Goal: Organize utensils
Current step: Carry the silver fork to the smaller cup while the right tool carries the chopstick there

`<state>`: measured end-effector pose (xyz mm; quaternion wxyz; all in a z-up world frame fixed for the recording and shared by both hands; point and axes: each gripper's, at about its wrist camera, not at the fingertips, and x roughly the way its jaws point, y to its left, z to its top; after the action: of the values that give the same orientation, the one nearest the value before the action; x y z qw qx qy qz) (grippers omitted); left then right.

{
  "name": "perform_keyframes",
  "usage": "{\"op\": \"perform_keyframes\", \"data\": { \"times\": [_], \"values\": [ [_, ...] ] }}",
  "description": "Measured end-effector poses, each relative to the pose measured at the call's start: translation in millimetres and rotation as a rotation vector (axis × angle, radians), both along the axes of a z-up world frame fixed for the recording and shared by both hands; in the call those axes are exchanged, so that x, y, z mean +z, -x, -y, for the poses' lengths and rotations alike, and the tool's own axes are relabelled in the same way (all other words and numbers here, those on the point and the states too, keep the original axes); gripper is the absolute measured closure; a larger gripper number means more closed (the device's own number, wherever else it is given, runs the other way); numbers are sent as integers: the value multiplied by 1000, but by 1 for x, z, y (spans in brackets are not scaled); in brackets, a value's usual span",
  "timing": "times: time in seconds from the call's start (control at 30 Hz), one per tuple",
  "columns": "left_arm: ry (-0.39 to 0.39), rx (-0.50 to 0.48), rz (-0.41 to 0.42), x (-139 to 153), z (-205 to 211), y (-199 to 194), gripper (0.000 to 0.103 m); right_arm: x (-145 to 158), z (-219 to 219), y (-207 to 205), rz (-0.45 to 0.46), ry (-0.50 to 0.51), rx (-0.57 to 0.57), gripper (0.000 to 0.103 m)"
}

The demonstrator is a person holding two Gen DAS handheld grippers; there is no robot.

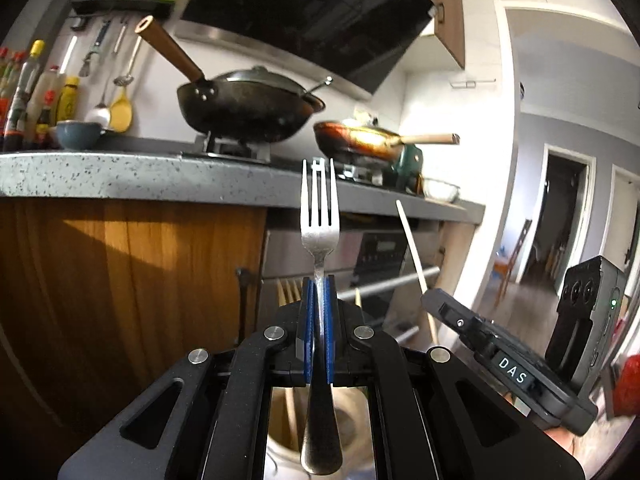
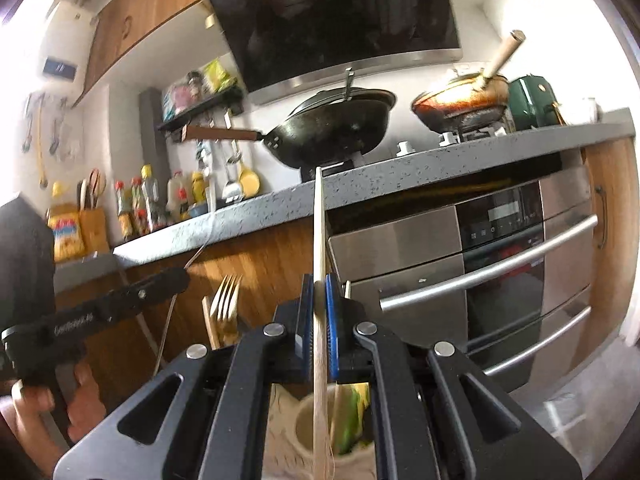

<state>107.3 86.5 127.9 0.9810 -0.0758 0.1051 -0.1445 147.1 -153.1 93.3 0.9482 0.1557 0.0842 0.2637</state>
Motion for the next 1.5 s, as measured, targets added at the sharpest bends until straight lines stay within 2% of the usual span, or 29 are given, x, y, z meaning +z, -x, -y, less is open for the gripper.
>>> {"op": "perform_keyframes", "data": {
  "times": [0.27, 0.67, 0.93, 1.03, 1.2, 1.3, 1.5],
  "values": [
    [-10, 16, 65, -17, 2, -13, 98, -20, -5, -26, -20, -17, -74, 97],
    [-34, 11, 75, -35, 6, -15, 98, -43, -9, -32, -29, 6, -91, 97],
    [-19, -21, 43, -40, -2, -8, 98, -44, -14, -21, -21, 73, -72, 97],
    [5, -44, 27, -40, -10, -4, 98, -41, -14, -10, -8, 119, -55, 97],
    [5, -71, 16, -39, -17, 4, 98, -41, -15, 11, 6, 223, -27, 97],
    [7, -92, 1, -41, -17, 7, 98, -42, -10, 19, -14, 236, -8, 97],
    [-28, -138, -37, -48, -3, 5, 98, -51, -5, 17, -89, 196, 52, 97]
  ]
}}
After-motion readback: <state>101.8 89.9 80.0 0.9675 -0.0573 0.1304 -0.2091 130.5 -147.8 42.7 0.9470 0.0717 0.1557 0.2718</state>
